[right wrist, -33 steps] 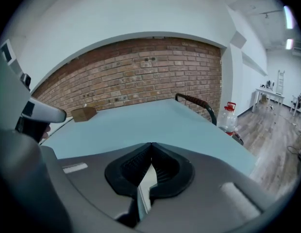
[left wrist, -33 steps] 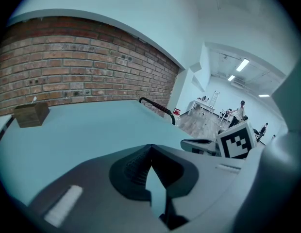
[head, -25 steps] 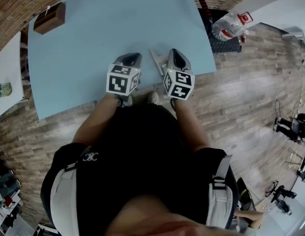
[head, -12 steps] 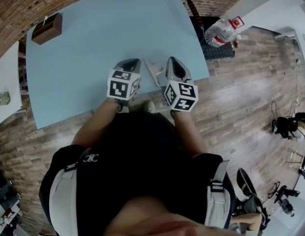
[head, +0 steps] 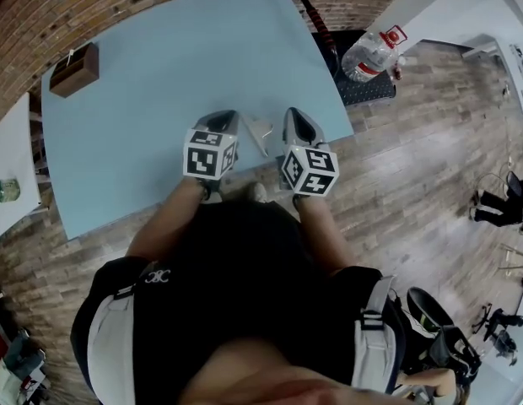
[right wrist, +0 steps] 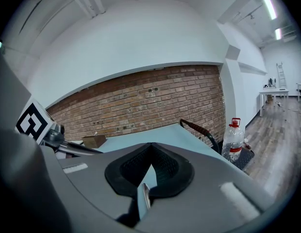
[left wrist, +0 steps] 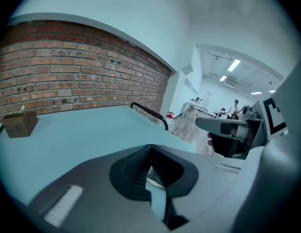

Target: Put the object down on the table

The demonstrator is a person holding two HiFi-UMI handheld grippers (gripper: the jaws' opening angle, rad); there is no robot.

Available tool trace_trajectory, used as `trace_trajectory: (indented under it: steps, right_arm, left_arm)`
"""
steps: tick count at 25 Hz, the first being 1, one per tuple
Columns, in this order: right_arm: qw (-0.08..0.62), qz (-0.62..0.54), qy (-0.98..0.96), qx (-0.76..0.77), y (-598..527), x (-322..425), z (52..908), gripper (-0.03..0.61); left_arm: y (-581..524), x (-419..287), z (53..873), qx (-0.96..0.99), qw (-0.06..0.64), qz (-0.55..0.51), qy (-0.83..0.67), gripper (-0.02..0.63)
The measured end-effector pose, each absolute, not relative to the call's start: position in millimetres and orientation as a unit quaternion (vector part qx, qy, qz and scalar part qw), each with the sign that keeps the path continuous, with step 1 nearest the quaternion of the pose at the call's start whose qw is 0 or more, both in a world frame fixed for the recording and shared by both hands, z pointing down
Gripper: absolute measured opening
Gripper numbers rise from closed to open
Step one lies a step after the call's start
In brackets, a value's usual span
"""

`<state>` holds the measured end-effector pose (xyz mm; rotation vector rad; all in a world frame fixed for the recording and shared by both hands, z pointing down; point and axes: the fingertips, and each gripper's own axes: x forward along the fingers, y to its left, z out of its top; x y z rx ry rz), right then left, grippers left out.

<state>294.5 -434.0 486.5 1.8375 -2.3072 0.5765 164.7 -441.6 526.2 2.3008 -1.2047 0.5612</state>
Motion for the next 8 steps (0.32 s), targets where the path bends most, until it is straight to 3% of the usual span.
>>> trace_trajectory:
  steps: [8]
  right_arm:
    - [0.064,0.199,-0.768,0.606,-436.2,295.0,485.3,0.014]
  left_arm:
    - [-444.3,165.2,525.9,0.839,0.241,0.209,-0.441,0.000]
